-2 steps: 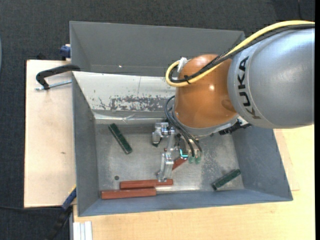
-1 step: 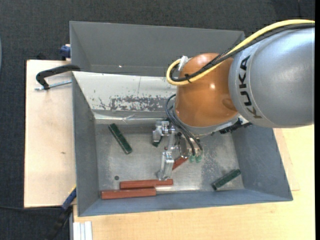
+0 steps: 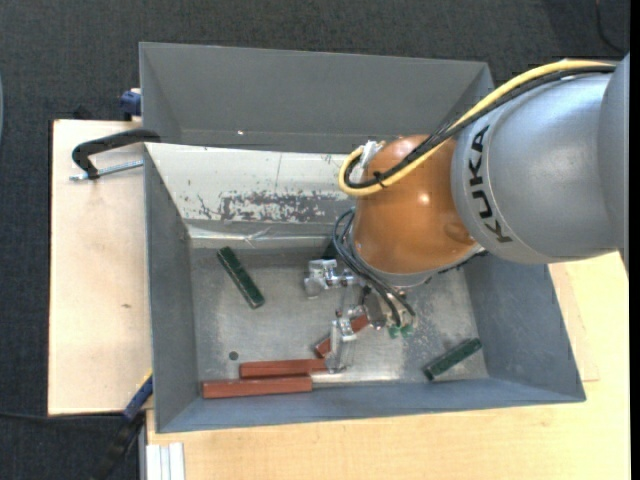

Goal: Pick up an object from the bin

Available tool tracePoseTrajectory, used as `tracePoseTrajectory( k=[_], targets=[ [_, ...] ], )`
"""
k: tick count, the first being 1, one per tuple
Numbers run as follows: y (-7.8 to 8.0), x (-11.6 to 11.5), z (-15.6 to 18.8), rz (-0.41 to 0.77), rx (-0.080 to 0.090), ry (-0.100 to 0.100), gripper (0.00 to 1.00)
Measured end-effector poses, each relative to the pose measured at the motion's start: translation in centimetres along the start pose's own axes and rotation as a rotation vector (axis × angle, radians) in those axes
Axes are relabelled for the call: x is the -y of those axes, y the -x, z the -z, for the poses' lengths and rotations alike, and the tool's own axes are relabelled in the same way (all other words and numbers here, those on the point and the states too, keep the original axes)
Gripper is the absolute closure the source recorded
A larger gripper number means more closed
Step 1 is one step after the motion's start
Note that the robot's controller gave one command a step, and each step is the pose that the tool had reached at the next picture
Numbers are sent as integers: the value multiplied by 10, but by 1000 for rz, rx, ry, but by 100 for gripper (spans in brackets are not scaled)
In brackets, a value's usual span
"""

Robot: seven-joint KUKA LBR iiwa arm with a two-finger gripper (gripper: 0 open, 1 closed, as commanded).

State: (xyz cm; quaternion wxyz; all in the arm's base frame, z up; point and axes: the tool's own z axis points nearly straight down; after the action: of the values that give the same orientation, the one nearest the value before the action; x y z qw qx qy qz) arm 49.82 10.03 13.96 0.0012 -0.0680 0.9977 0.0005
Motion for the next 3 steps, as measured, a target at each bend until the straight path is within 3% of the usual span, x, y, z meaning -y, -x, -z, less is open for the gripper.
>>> tracePoseTrajectory(
  k=[2,3],
  targets=[
    [6,36,-28,143,-3,0,0],
    [6,47,-70,209,-4,0,0]
  ],
)
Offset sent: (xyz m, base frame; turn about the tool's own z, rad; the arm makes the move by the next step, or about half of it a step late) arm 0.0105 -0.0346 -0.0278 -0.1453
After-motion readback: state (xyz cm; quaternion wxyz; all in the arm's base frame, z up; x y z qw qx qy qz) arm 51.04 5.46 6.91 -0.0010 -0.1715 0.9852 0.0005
